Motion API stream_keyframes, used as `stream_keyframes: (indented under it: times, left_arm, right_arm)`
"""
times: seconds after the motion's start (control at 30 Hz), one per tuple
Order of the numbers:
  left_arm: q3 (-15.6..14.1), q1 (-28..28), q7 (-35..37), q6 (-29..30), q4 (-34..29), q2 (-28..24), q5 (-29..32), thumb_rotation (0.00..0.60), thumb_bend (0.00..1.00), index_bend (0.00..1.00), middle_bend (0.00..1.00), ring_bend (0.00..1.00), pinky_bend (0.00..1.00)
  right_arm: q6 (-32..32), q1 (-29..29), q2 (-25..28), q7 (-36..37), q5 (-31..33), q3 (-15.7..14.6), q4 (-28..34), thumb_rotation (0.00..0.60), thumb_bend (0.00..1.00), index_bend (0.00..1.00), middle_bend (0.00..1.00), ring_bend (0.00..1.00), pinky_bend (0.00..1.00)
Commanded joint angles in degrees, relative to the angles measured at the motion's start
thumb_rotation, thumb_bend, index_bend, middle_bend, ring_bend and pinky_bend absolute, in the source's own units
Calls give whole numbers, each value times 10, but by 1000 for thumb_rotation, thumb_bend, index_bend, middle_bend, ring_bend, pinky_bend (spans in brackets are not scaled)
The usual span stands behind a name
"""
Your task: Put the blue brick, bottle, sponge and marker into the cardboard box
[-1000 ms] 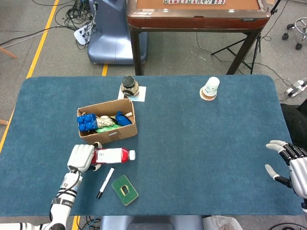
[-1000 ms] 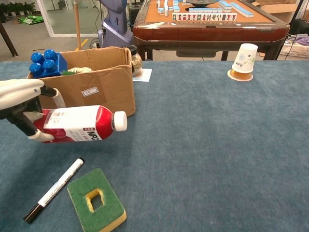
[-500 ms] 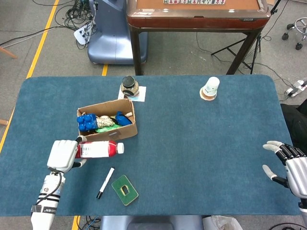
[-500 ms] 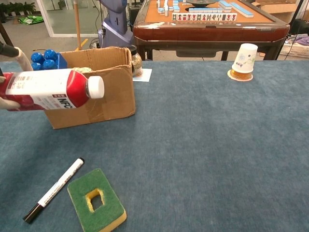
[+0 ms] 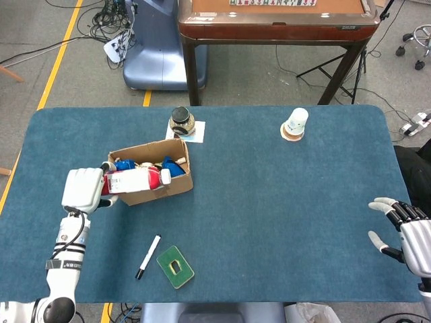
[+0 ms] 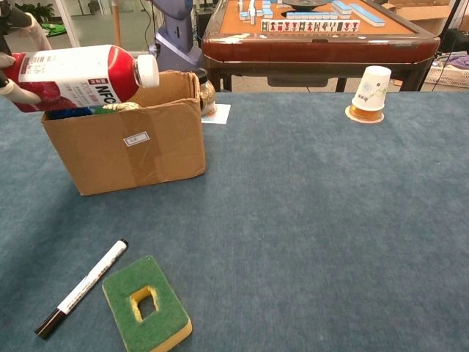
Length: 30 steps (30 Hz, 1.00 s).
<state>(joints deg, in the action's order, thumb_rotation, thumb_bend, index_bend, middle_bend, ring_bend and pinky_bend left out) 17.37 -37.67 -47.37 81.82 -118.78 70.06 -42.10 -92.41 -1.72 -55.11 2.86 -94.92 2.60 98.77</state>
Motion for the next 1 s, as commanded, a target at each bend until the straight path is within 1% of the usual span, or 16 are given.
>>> stream_keyframes:
  times: [0.03,0.33,0.77,1.0]
  left_arm:
    - [23,-31,-21,-14,23,8,40,600,150,663,1000,867,905]
    - [49,-84,-54,-16,63,26,98,600,151,661,1000,866,905]
    - [50,-134,-76,-3,90,60,113,600,151,661,1000,866,905]
    - [44,-160,-97,-1,113,85,127,600,151,647,1000,865,905]
  right_arm:
    - [1,0,0,-1,-1,-1,0,600,235,323,304,292,411]
    - [-1,0,2,4,1,0,0,600,236,323,304,292,411]
    - [1,-1,2,4,0,-1,0,600,235,323,304,292,410]
    - [2,-1,2,3,-1,-2,1,600,235,323,304,292,410]
